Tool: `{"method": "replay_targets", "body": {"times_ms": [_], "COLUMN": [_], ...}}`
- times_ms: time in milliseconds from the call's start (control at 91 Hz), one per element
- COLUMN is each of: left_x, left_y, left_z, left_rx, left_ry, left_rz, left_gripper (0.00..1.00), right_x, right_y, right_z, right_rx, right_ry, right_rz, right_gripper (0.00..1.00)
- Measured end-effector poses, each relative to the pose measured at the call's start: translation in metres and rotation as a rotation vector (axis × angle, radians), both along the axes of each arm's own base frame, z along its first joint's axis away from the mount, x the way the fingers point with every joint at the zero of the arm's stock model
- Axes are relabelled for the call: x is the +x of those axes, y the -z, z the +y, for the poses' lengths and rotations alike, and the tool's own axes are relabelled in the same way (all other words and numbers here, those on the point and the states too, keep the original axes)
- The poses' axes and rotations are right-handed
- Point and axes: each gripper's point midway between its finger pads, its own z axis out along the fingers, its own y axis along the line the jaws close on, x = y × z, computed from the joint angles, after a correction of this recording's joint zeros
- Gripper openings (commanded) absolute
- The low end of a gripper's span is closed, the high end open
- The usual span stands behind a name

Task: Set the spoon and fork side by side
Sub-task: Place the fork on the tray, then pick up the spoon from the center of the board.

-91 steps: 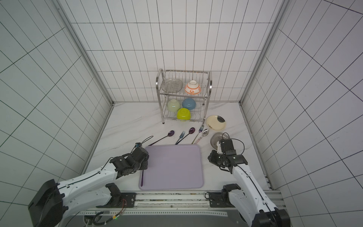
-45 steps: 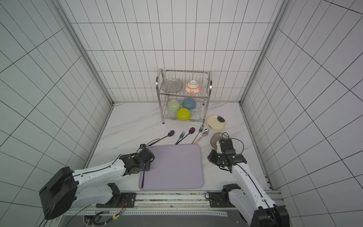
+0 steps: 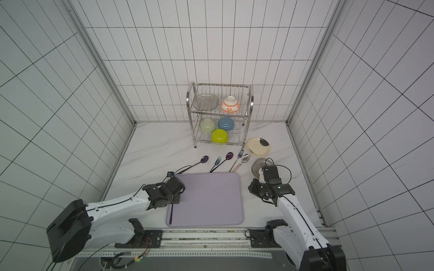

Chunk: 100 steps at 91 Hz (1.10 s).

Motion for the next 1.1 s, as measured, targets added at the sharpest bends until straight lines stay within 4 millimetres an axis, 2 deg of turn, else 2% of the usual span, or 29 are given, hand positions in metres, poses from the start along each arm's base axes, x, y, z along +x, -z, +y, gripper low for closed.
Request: {"method": "replay_targets", "body": {"times_ms": [88, 187, 319, 418, 484, 616, 824, 934, 1099], "left_x": [0.001, 0.01, 0.039, 0.066, 0.086, 0.129, 0.18, 0.192, 0.199], "left_y": [-0.008, -0.031, -0.08, -0.105, -0.109, -0.095, -0.037, -0.017, -0.006], "left_z": [-0.001, -0.009, -0.031, -0.046, -0.052, -0.063, -0.086, -0.093, -0.099], "left_rx": [-0.019, -0.043, -0.067, -0.048, -0.012, 0.064, 0.112, 0.114, 0.12], "left_ry": [-0.004, 0.012, 0.072, 0.164, 0.222, 0.356, 0.537, 0.589, 0.638], "left_rz": [-0.014, -0.052, -0.17, -0.235, -0.243, -0.216, -0.072, -0.025, 0.007], "left_gripper": [0.37, 0.47, 0.65, 0.68, 0.68, 0.69, 0.63, 0.59, 0.48], "right_x": [0.0, 0.0, 0.0, 0.0, 0.0, 0.001, 0.0, 0.0, 0.0], "right_y": [0.0, 0.0, 0.0, 0.0, 0.0, 0.0, 0.003, 0.003, 0.004], "right_z": [0.0, 0.0, 0.0, 0.0, -0.001, -0.001, -0.001, -0.001, -0.003], "right_rx": [0.0, 0.0, 0.0, -0.001, -0.003, -0.005, -0.011, -0.015, -0.025], "right_ry": [0.0, 0.0, 0.0, 0.001, 0.002, 0.002, -0.001, -0.003, 0.0], "right_rz": [-0.001, 0.0, -0.001, -0.001, -0.002, -0.002, 0.008, 0.01, 0.009], "right_gripper": [0.2, 0.2, 0.2, 0.2, 0.2, 0.2, 0.2, 0.2, 0.2]}}
